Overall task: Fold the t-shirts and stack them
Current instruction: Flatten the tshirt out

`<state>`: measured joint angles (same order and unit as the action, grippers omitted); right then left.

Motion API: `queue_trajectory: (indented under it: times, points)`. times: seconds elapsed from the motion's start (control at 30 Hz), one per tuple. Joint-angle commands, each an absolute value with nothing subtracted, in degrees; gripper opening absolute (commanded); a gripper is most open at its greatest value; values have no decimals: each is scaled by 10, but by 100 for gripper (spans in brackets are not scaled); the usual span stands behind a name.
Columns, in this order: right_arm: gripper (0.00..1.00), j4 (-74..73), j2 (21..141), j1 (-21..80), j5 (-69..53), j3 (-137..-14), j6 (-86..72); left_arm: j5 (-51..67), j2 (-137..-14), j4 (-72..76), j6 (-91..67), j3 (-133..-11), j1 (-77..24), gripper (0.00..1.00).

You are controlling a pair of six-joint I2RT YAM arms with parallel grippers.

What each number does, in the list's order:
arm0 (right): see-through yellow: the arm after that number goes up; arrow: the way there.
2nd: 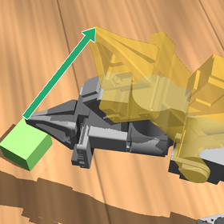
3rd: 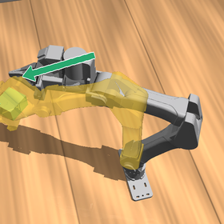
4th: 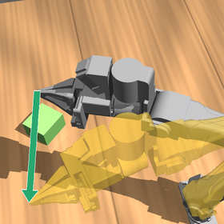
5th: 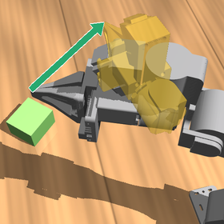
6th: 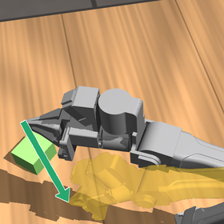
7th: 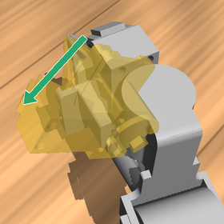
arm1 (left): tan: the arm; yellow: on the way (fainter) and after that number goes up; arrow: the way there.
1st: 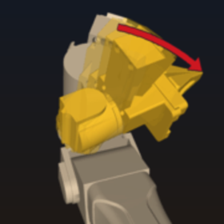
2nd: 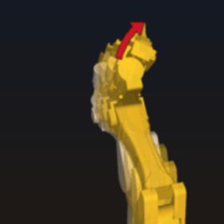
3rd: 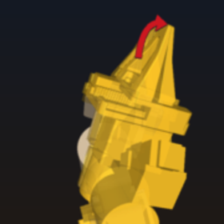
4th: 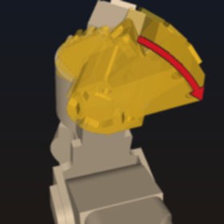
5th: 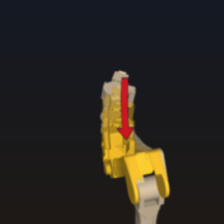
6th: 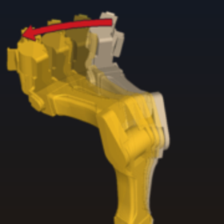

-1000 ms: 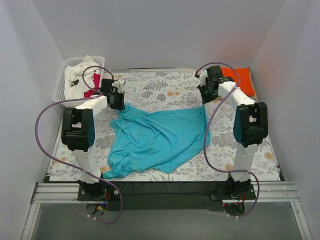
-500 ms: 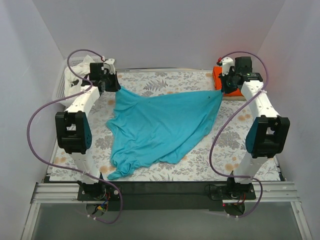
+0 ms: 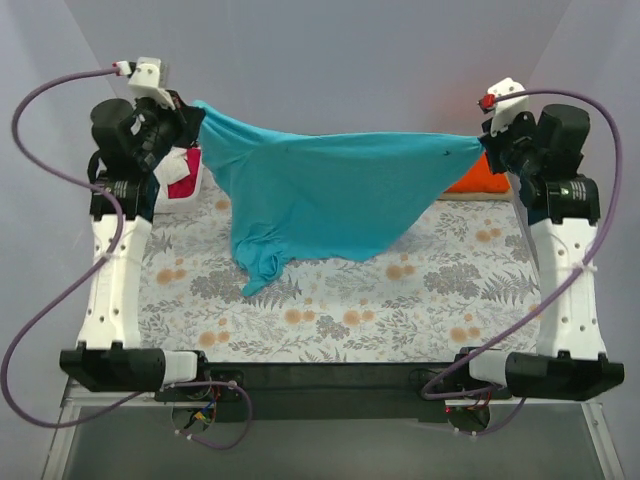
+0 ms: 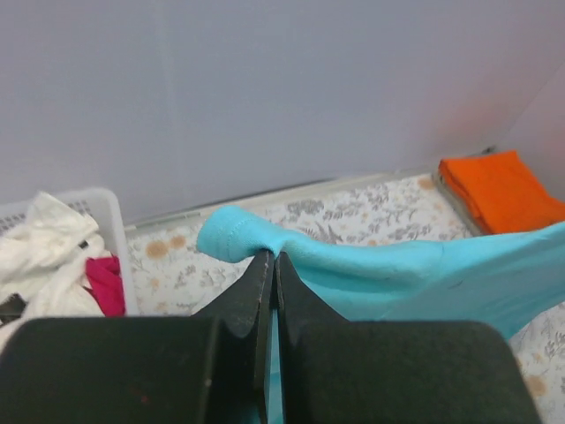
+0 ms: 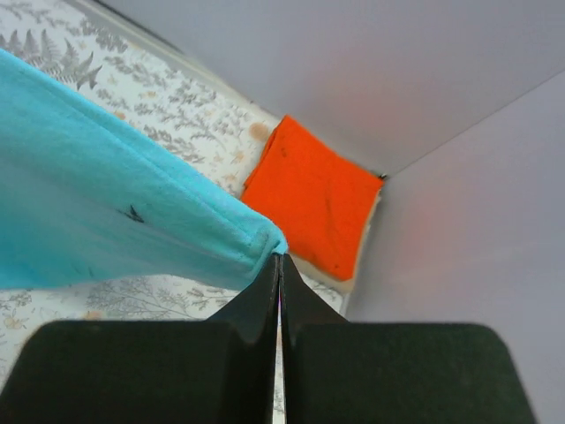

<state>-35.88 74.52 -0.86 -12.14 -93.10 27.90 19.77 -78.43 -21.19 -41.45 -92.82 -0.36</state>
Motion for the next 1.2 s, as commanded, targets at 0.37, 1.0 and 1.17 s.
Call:
queue_trajectory:
  times: [0.37, 1.0, 1.17]
  points:
    - [1, -291, 500, -13, -76, -965, 302, 107, -470, -214, -412, -914, -2, 0]
    - [1, -224, 555, -13, -118, -879, 284, 147, -507, -253, -338, -841, 20, 0]
    - [1, -157, 608, -7, -135, -741, 290, 159, -550, -164, -328, -701, 20, 0]
